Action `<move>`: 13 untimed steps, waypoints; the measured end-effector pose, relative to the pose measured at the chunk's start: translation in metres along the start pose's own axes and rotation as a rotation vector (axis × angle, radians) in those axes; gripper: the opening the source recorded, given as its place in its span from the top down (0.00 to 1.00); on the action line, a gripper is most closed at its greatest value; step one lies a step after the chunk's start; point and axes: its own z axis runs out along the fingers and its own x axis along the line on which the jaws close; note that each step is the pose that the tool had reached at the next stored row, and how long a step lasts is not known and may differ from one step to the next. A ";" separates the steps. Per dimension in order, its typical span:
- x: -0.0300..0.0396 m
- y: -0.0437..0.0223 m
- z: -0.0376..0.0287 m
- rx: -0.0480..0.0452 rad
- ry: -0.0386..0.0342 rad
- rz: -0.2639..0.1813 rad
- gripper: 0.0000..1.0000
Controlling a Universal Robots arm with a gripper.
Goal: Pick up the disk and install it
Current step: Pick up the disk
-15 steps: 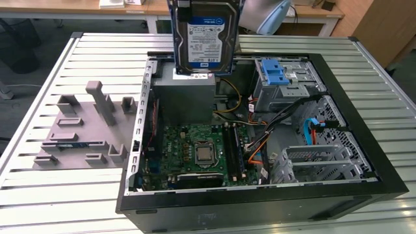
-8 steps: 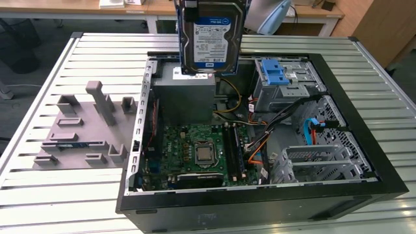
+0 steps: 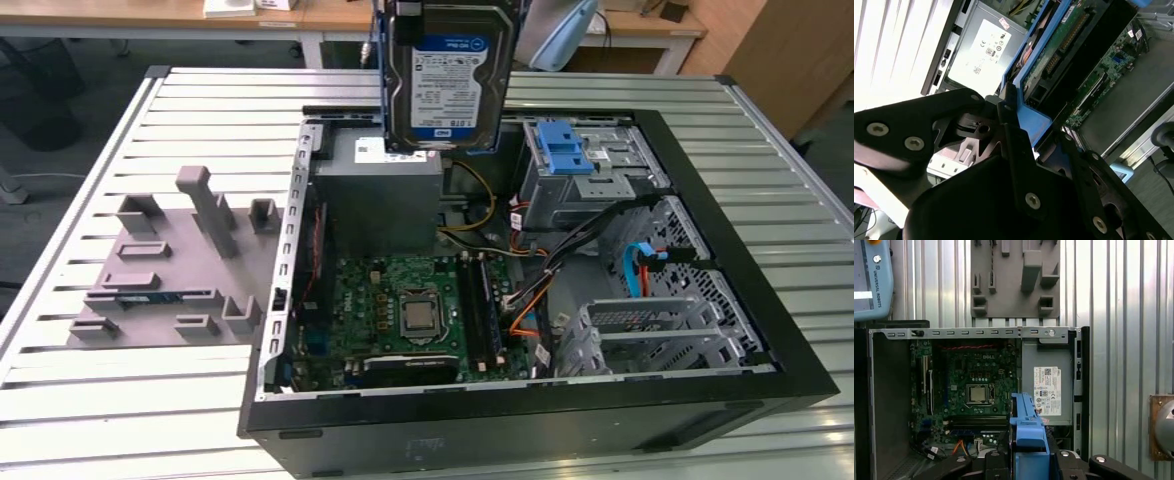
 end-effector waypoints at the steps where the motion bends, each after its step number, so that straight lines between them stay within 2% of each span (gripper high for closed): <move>1: -0.0001 -0.0013 0.0000 0.0000 0.0001 0.000 0.64; 9: -0.0004 -0.0152 0.0003 0.0000 0.0000 0.000 0.64; 13: -0.0004 -0.0171 0.0003 0.0000 0.0000 0.000 0.64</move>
